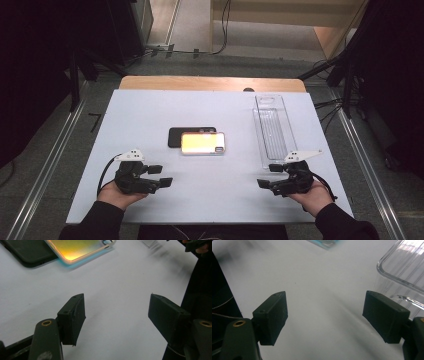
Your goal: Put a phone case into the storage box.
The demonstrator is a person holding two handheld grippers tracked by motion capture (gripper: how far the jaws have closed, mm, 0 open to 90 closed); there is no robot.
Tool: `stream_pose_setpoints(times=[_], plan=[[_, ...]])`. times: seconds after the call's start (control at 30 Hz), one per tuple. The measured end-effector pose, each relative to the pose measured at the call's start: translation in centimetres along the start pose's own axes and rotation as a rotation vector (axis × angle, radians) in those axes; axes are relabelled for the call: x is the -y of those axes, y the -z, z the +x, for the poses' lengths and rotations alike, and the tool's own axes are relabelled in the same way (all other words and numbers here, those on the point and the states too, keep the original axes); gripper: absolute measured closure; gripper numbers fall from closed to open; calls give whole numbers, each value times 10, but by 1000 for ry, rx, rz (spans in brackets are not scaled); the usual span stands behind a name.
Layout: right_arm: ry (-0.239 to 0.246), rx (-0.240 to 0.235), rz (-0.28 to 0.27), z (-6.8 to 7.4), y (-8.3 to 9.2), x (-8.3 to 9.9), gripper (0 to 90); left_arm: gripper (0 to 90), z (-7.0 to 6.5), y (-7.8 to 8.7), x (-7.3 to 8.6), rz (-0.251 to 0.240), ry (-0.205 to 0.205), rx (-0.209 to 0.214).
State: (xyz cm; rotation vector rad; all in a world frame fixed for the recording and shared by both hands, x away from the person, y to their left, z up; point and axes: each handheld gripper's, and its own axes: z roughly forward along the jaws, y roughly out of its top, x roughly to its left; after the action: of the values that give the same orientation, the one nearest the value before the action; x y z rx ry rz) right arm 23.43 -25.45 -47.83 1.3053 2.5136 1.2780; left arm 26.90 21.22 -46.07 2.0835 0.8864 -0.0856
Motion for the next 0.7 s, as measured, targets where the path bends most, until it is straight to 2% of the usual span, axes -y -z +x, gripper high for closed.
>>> stream_pose_setpoints(times=[0.4,0.7], plan=[[-7,3,1,-2,-1,0,182,306,1,2,-1,-1,29,-3],[-5,-11,20,-1,-3,-2,183,304,0,2,-1,-16,22,-2]])
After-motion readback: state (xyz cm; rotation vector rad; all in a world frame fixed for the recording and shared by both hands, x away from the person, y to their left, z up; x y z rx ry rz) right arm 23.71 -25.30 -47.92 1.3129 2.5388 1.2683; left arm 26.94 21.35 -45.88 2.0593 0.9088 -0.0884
